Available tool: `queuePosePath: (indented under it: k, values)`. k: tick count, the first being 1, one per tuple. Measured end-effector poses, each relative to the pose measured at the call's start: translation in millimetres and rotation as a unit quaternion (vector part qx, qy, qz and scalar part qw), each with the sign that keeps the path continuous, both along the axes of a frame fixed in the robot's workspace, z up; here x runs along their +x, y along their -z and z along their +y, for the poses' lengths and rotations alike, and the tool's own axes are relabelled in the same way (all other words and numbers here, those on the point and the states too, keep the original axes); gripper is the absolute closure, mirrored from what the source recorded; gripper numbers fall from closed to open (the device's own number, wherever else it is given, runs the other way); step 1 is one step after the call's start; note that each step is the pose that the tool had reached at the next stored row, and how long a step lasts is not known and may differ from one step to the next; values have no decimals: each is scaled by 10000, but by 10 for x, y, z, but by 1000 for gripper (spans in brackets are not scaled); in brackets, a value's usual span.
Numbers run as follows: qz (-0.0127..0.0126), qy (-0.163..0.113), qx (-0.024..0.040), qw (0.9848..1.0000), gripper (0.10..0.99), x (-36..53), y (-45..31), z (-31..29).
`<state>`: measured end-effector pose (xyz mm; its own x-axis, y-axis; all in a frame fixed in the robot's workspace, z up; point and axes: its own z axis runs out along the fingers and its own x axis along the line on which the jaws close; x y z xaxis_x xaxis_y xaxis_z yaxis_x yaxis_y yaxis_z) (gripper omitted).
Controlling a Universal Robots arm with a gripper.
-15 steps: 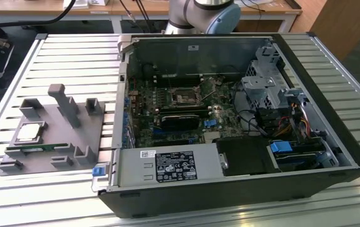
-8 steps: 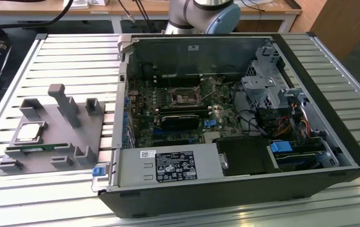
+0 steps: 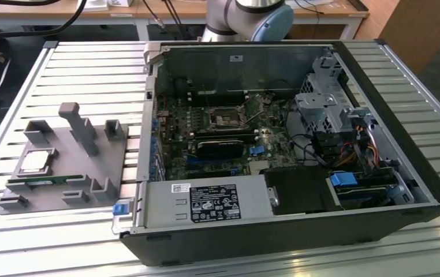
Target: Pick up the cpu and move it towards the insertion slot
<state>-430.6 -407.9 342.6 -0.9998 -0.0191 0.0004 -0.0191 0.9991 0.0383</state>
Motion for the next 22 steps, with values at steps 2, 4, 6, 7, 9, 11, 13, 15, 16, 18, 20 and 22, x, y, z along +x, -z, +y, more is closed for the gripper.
queuePosePath:
  k: [2,4,6,7,9,11,13,15,16,18,20,22]
  values:
    - [0,-1,0,10000,980,-7,9,0]
    - [1,0,-3,10000,980,-9,17,0]
    - [1,0,-12,10000,980,-11,25,0]
    - [1,0,-16,10000,980,-11,29,0]
    - [0,0,-20,10000,980,-11,39,0]
    - [0,0,-22,10000,980,-13,50,0]
    - [1,0,-26,10000,980,-17,64,0]
    - [1,0,-27,10000,980,-20,78,0]
    - [1,0,-27,10000,980,-23,84,0]
    - [2,0,-28,10000,980,-29,92,-1]
    - [1,0,-27,10000,980,-32,99,-1]
    - [1,0,-28,10000,980,-34,101,-1]
